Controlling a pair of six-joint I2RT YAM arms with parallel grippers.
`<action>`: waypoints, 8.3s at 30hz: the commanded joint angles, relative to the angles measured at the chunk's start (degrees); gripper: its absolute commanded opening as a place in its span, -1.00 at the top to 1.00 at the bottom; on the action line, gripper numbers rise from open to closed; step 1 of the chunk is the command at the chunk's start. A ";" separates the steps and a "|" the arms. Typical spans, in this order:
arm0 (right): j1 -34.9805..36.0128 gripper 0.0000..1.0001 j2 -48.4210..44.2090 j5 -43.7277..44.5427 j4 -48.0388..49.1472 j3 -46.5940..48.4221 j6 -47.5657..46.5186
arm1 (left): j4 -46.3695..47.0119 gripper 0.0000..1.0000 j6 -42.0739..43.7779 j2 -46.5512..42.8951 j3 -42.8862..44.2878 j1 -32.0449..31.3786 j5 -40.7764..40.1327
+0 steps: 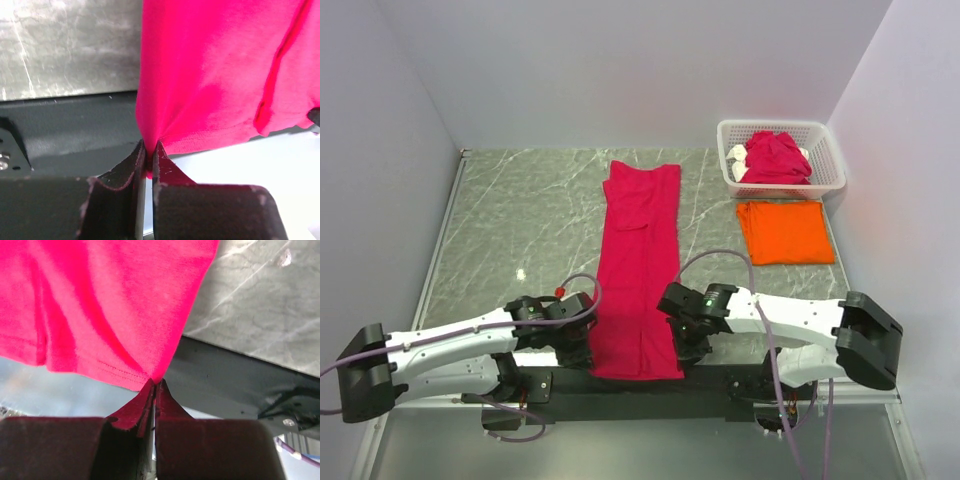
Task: Fold and stack the t-shirts
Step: Fold the tshirt
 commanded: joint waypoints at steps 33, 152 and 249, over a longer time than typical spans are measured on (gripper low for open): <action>-35.53 1.00 23.96 10.61 2.93 36.11 -29.55 | 20.90 0.99 28.59 37.09 35.63 33.18 -11.98; -38.87 1.00 20.70 -25.87 39.58 -4.23 -21.03 | 36.28 0.72 5.48 19.08 -9.10 24.39 -0.56; -20.69 -0.06 8.58 15.79 13.49 5.00 -6.00 | 12.47 0.60 11.71 31.03 12.16 14.20 -18.22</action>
